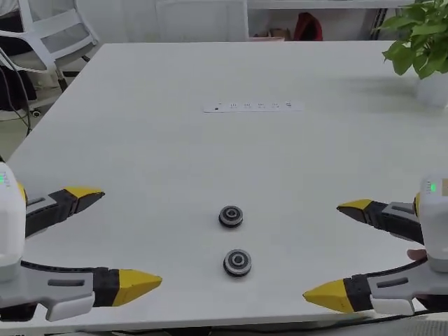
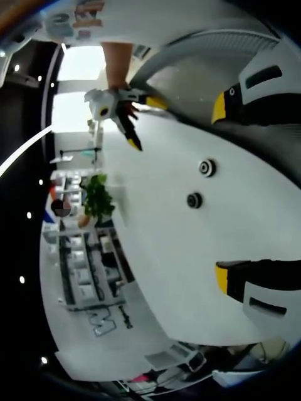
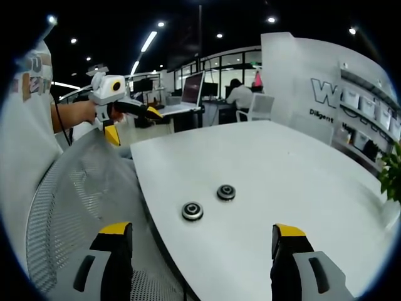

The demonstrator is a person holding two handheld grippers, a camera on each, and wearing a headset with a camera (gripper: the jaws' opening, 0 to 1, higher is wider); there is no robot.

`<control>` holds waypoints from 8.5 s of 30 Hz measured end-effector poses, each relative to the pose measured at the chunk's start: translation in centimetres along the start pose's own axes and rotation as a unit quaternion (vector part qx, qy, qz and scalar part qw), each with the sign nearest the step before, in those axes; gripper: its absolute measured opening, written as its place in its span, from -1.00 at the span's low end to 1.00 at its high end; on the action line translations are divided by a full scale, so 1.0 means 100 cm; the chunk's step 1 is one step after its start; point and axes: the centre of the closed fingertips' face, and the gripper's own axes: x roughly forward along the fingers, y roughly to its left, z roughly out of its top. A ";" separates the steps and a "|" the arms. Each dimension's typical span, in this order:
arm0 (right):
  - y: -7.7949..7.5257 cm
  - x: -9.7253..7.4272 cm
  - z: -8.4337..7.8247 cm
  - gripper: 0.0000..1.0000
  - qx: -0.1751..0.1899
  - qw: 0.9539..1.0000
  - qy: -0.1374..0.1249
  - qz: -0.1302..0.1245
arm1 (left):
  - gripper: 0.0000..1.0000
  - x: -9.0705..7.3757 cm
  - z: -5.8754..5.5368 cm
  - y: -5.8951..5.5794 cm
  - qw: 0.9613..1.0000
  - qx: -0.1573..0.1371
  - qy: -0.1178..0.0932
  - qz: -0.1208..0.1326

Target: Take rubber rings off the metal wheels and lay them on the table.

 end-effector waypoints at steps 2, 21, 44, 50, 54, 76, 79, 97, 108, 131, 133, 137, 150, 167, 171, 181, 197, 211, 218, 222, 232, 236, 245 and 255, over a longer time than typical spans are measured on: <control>-0.001 0.003 0.001 0.82 -0.004 1.000 -0.001 -0.001 | 0.78 0.003 0.003 0.001 1.000 0.001 -0.003 -0.002; -0.005 0.030 0.000 0.58 -0.010 1.000 0.006 0.029 | 0.65 0.036 0.004 0.000 0.999 0.016 0.006 -0.037; -0.011 0.050 -0.022 0.51 0.004 0.998 0.019 0.051 | 0.55 0.070 -0.013 -0.005 0.996 0.028 0.039 -0.070; -0.009 0.058 -0.022 0.43 0.002 0.998 0.021 0.063 | 0.54 0.076 -0.016 -0.009 0.995 0.031 0.043 -0.081; -0.007 0.064 -0.025 0.39 -0.006 0.997 0.028 0.070 | 0.53 0.080 -0.019 -0.011 0.994 0.032 0.049 -0.087; -0.003 0.085 -0.029 0.19 -0.029 0.991 0.057 0.120 | 0.32 0.104 -0.031 -0.020 0.987 0.048 0.080 -0.127; -0.003 0.088 -0.029 0.17 -0.039 0.990 0.062 0.123 | 0.28 0.107 -0.032 -0.021 0.987 0.047 0.083 -0.132; 0.001 0.100 -0.038 -0.02 -0.058 0.984 0.080 0.145 | 0.07 0.128 -0.042 -0.037 0.978 0.076 0.106 -0.161; 0.005 0.106 -0.037 -0.16 -0.059 0.984 0.075 0.152 | -0.07 0.138 -0.041 -0.043 0.977 0.079 0.107 -0.169; 0.013 0.112 -0.040 -0.29 -0.061 0.981 0.077 0.169 | -0.35 0.155 -0.053 -0.059 0.971 0.078 0.129 -0.188; 0.013 0.112 -0.040 -0.29 -0.059 0.981 0.077 0.169 | -0.37 0.155 -0.053 -0.061 0.970 0.081 0.128 -0.189; 0.013 0.112 -0.041 -0.29 -0.060 0.981 0.079 0.169 | -0.41 0.158 -0.052 -0.063 0.970 0.078 0.128 -0.191; 0.015 0.111 -0.042 -0.29 -0.061 0.980 0.080 0.172 | -0.58 0.167 -0.053 -0.066 0.971 0.071 0.130 -0.188; 0.017 0.114 -0.040 -0.32 -0.063 0.979 0.079 0.176 | -0.71 0.171 -0.054 -0.064 0.973 0.091 0.123 -0.171; 0.019 0.115 -0.038 -0.33 -0.063 0.979 0.079 0.180 | -0.72 0.171 -0.054 -0.064 0.974 0.099 0.118 -0.168; 0.019 0.123 -0.034 -0.36 -0.065 0.978 0.080 0.182 | -0.73 0.172 -0.055 -0.064 0.975 0.103 0.119 -0.155; 0.017 0.133 -0.037 -0.45 -0.035 0.983 0.070 0.167 | -0.73 0.172 -0.054 -0.063 0.977 0.101 0.110 -0.150; 0.015 0.125 -0.040 -0.57 -0.046 0.983 0.073 0.162 | -0.73 0.172 -0.054 -0.063 0.979 0.099 0.104 -0.146; 0.013 0.122 -0.047 -0.71 -0.061 0.981 0.086 0.164 | -0.73 0.172 -0.054 -0.062 0.979 0.099 0.103 -0.144; 0.013 0.121 -0.046 -0.75 -0.047 0.982 0.085 0.162 | -0.73 0.173 -0.055 -0.062 0.979 0.099 0.102 -0.143; 0.013 0.122 -0.042 -0.56 -0.048 0.983 0.074 0.159 | -0.73 0.172 -0.055 -0.063 0.980 0.098 0.099 -0.145; 0.015 0.124 -0.040 -0.51 -0.050 0.983 0.072 0.161 | -0.73 0.172 -0.055 -0.063 0.980 0.098 0.099 -0.145; 0.018 0.131 -0.038 -0.51 -0.060 0.982 0.068 0.163 | -0.73 0.171 -0.055 -0.063 0.980 0.094 0.096 -0.145; 0.017 0.128 -0.040 -0.53 -0.066 0.982 0.071 0.162 | -0.73 0.173 -0.054 -0.064 0.981 0.092 0.096 -0.144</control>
